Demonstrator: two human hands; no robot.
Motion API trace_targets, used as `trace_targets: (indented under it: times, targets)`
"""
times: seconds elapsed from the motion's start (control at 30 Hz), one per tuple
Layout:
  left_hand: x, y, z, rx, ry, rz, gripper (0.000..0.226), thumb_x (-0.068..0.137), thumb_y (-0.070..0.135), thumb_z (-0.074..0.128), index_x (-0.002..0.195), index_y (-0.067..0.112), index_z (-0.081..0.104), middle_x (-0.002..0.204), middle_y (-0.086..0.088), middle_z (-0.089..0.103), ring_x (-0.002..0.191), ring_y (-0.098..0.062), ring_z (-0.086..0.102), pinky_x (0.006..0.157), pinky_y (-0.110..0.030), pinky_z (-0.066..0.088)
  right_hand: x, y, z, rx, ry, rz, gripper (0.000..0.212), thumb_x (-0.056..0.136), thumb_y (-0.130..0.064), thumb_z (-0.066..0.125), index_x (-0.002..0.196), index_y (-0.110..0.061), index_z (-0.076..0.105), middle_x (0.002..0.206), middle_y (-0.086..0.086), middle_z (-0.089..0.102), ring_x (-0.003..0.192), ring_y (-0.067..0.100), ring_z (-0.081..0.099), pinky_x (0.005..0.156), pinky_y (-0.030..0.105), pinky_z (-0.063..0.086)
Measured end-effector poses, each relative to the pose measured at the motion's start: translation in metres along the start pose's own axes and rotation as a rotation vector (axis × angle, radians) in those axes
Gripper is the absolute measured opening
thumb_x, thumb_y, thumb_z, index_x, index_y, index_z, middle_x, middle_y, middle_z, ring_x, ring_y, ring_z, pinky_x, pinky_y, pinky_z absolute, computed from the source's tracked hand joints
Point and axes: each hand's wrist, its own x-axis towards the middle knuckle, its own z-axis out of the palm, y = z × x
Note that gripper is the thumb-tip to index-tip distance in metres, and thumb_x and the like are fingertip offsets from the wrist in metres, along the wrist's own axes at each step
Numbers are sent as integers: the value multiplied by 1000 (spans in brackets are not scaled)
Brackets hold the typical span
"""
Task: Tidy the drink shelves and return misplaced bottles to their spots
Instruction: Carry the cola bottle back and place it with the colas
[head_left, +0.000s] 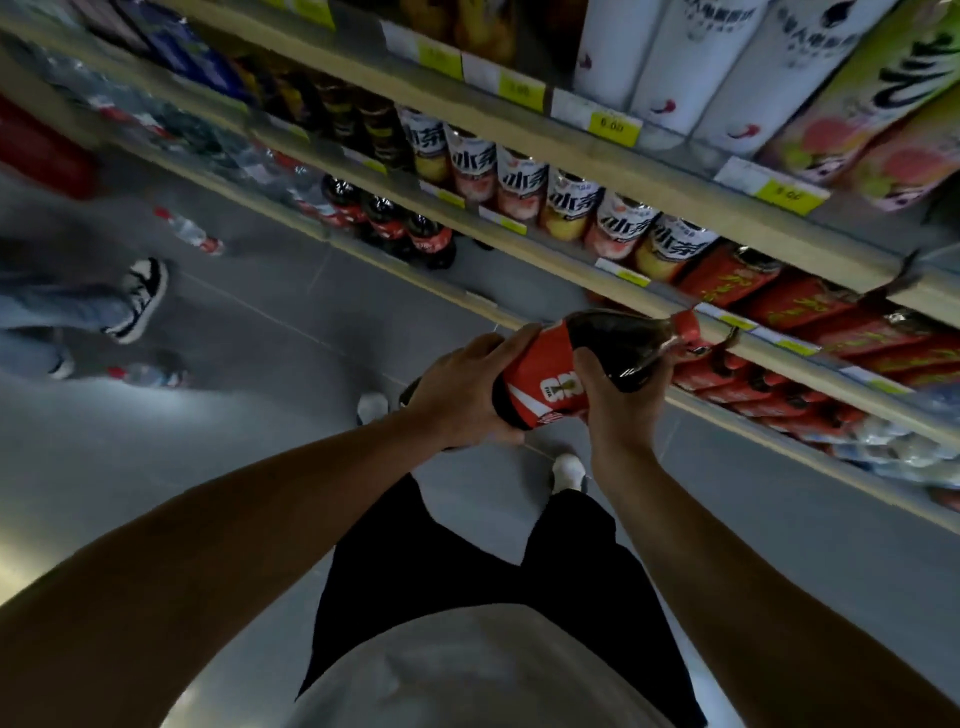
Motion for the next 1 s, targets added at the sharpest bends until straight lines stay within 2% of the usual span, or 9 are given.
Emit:
trace_targets:
  times: [0.1,0.23,0.33,0.47,0.57,0.73,0.8,0.93,1.0]
  targets:
    - [26,-55,-14,36,-83,118,124,54,55,85,155,32,16,136,-5,50,111,-27,60,88,-43,55,0,14,48,80,143,26,99,55,-53,79,142,-36,35,129,-6,56,115,18,59,95,48,54]
    - [63,-118,-21,108,-173,280,121,57,57,83,154,30,15,136,-6,49,109,-28,61,89,-42,54,12,45,103,208,256,25,92,56,-49,79,138,-33,38,126,-2,58,113,18,61,94,46,55]
    - [83,-154,-13,111,-141,407,116,58,54,82,153,27,22,131,-8,54,106,-27,61,87,-40,55,30,75,133,286,336,16,82,60,-43,81,133,-34,43,123,-2,61,112,19,64,92,51,56]
    - [119,-213,30,144,-86,500,116,55,50,84,153,24,27,132,-9,54,112,-26,58,88,-43,55,69,126,164,336,364,-43,84,61,-40,80,134,-30,39,121,-3,60,109,15,64,90,48,57]
    - [153,-254,73,188,-38,552,115,55,50,84,152,21,29,133,-11,53,109,-27,60,87,-44,55,110,168,182,341,370,-138,84,60,-39,80,132,-28,38,123,0,58,111,17,63,88,46,59]
    - [206,-309,138,179,143,650,114,57,45,89,149,16,28,136,-19,52,112,-33,59,89,-42,52,185,228,203,304,384,-335,81,67,-28,79,135,-24,35,128,4,54,114,14,60,84,28,57]
    - [235,-333,166,176,160,663,114,59,45,87,150,19,24,139,-17,49,117,-32,56,91,-45,51,222,252,211,282,398,-401,83,69,-24,78,139,-19,33,127,4,54,112,12,60,80,21,55]
    - [284,-368,209,180,182,663,117,57,42,87,152,23,21,142,-14,46,119,-34,54,90,-48,53,286,287,224,209,421,-497,84,73,-22,81,139,-18,31,123,-2,52,110,7,58,77,13,52]
    - [304,-383,222,167,206,662,117,59,44,86,153,26,18,143,-12,43,122,-33,52,93,-51,52,311,299,230,182,414,-535,79,76,-19,81,137,-18,31,119,-6,52,106,4,58,77,13,52]
